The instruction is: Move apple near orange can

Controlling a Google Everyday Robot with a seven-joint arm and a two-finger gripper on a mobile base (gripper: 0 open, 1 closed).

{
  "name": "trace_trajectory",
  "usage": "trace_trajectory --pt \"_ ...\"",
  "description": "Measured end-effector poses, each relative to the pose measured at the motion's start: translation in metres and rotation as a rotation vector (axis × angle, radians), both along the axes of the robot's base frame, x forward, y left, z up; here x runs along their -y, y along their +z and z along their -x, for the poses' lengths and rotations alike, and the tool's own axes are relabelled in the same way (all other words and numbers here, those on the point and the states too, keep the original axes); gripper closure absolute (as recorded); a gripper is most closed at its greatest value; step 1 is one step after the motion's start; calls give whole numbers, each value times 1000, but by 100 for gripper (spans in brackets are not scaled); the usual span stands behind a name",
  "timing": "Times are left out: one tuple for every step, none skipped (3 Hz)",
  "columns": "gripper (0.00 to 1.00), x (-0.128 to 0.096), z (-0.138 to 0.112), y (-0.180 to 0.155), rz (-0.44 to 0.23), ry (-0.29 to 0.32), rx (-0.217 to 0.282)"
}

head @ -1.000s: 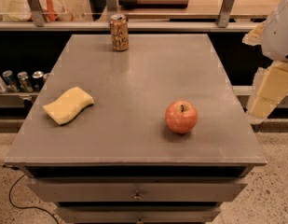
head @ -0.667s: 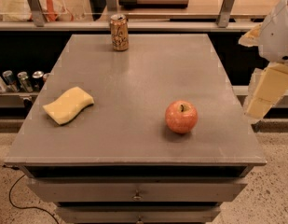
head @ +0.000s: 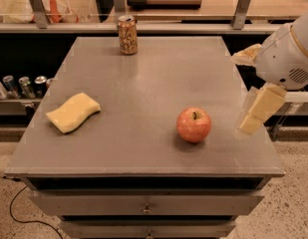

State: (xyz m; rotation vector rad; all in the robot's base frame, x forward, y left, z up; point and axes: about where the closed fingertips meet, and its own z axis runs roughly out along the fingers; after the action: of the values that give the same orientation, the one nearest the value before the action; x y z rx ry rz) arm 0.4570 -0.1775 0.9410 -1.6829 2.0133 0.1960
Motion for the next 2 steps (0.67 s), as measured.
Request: trace_trajectory --pt "0 -14 -4 -23 -95 39 -16" --pt "0 -23 -4 -43 -151 68 -31"
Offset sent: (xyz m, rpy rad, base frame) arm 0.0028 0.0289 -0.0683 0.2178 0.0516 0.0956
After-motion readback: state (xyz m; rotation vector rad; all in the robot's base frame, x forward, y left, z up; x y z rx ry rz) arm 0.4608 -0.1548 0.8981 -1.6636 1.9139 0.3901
